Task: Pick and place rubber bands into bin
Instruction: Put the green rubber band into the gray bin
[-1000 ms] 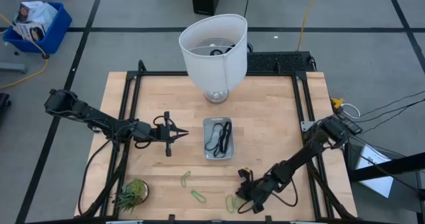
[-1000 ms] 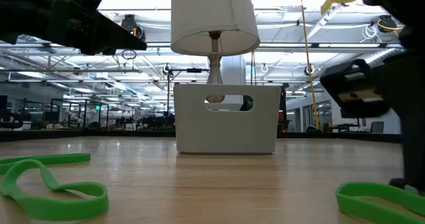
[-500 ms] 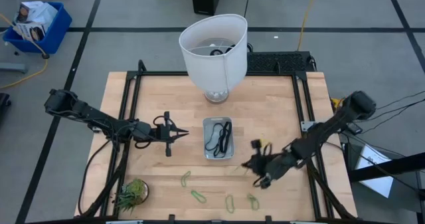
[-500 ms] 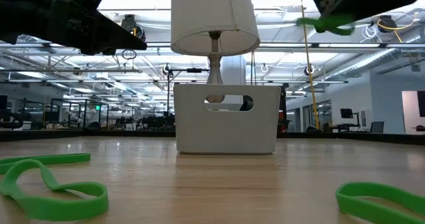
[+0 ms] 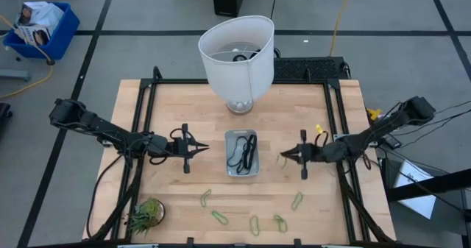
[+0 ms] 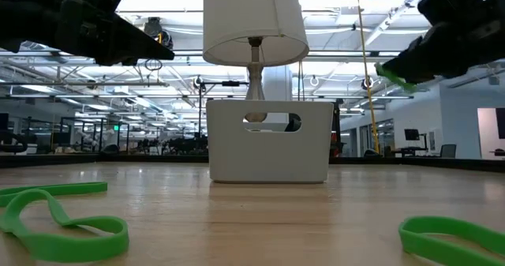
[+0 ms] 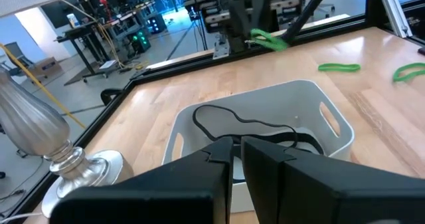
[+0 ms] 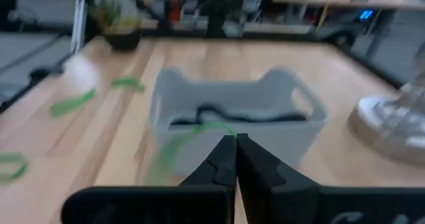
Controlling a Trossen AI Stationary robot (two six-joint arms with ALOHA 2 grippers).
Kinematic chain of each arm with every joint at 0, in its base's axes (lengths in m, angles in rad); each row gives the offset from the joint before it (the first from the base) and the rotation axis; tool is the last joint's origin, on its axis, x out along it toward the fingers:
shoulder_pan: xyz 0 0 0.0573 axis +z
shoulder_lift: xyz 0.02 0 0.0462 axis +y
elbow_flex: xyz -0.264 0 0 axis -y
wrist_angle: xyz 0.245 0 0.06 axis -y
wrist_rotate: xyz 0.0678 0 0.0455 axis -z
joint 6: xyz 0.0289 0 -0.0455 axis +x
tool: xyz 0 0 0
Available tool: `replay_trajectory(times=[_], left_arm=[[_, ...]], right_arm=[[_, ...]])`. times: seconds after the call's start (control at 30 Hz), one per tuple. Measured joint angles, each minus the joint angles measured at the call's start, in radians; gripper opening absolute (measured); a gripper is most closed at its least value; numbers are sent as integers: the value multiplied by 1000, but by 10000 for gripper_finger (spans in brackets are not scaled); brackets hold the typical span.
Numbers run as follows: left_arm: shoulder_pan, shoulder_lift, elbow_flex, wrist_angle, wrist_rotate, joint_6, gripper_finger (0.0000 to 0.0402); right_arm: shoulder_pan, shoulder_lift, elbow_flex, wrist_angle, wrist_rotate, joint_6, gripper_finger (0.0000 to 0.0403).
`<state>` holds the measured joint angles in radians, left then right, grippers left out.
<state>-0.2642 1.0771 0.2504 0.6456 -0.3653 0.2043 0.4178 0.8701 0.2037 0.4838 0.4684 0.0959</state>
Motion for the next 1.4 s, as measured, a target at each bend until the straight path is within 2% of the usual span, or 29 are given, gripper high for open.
replay_trajectory(times=[0.1,0.17,0.3,0.63,0.93,1.2,1.3,1.4], left_arm=[[0,0,0,1,-1,0,40],[0,0,0,1,-1,0,40],[0,0,0,1,-2,0,40],[0,0,0,2,-2,-3,40],[0,0,0,1,-2,-9,40],[0,0,0,0,-2,-8,40],[0,0,0,0,-3,-8,40],[0,0,0,0,-2,-8,40]], right_arm=[[-42,0,-22,126,-10,-37,0],[-76,15,-19,194,-62,-67,0],[-120,71,26,258,-119,-98,0],[-161,332,251,246,-184,-166,0],[-221,592,432,184,-186,-199,0],[-267,664,450,156,-187,-137,2],[-268,664,450,146,-188,-142,19],[-268,664,450,139,-188,-134,53]])
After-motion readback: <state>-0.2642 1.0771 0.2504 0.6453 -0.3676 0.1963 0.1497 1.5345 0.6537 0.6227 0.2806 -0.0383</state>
